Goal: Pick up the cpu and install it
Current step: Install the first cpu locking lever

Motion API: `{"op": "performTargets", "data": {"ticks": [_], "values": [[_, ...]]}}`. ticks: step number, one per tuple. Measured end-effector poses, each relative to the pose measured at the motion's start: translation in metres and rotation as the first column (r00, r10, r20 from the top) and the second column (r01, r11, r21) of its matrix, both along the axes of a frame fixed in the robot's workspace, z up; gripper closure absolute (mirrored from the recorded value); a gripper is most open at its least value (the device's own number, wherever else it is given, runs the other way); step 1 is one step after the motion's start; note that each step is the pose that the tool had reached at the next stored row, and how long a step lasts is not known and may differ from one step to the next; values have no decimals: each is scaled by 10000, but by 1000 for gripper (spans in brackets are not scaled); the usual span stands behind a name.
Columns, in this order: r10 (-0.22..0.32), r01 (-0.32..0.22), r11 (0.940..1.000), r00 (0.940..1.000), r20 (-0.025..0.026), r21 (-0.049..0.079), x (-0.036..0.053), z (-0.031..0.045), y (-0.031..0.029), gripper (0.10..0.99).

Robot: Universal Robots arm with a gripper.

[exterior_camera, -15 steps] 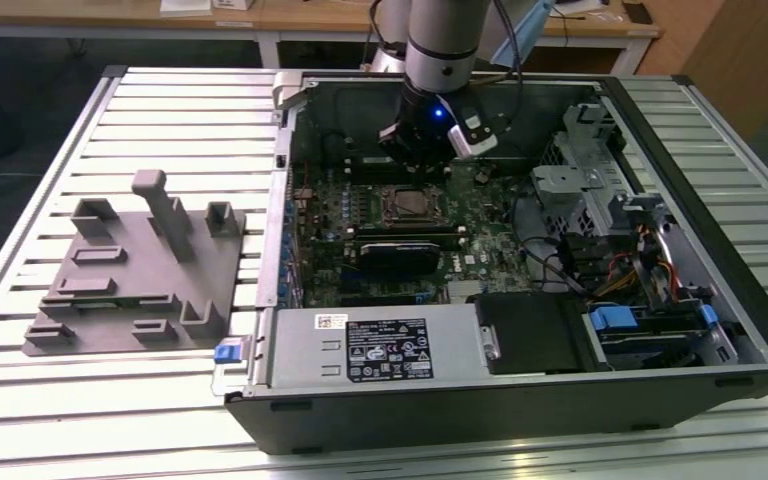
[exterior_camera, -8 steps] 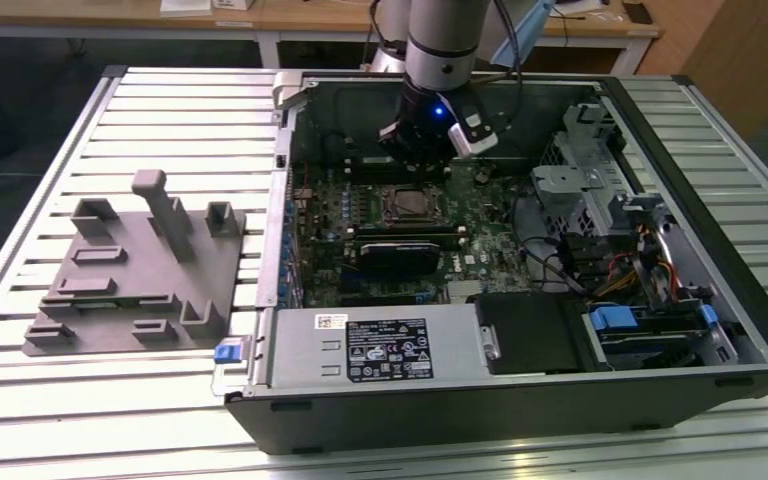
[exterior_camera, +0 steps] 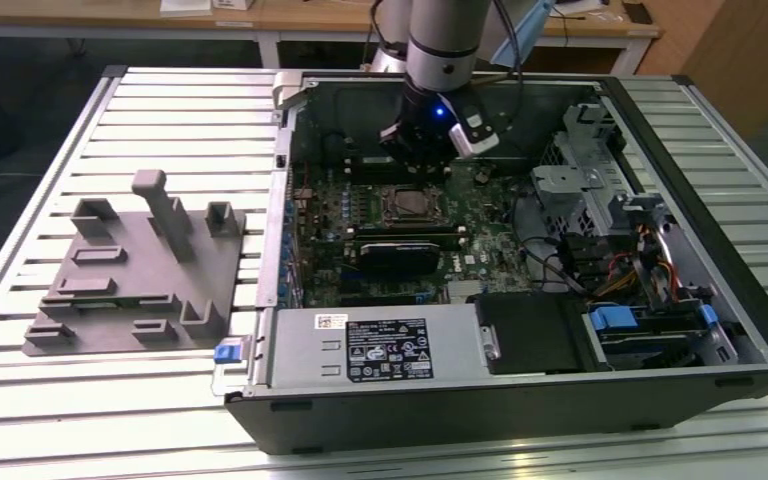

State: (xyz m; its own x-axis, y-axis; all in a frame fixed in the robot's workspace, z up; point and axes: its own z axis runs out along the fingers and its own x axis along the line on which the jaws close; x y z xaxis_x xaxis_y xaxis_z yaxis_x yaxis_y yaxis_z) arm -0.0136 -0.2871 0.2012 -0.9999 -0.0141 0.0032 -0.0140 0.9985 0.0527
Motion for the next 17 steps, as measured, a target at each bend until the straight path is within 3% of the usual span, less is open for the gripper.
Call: {"op": "performTargets", "data": {"ticks": [10,17], "values": [[1,-1,9999,10000,-2,-151,15,-26,3,980],[0,-1,9998,10000,-1,-182,16,-49,18,980]]}}
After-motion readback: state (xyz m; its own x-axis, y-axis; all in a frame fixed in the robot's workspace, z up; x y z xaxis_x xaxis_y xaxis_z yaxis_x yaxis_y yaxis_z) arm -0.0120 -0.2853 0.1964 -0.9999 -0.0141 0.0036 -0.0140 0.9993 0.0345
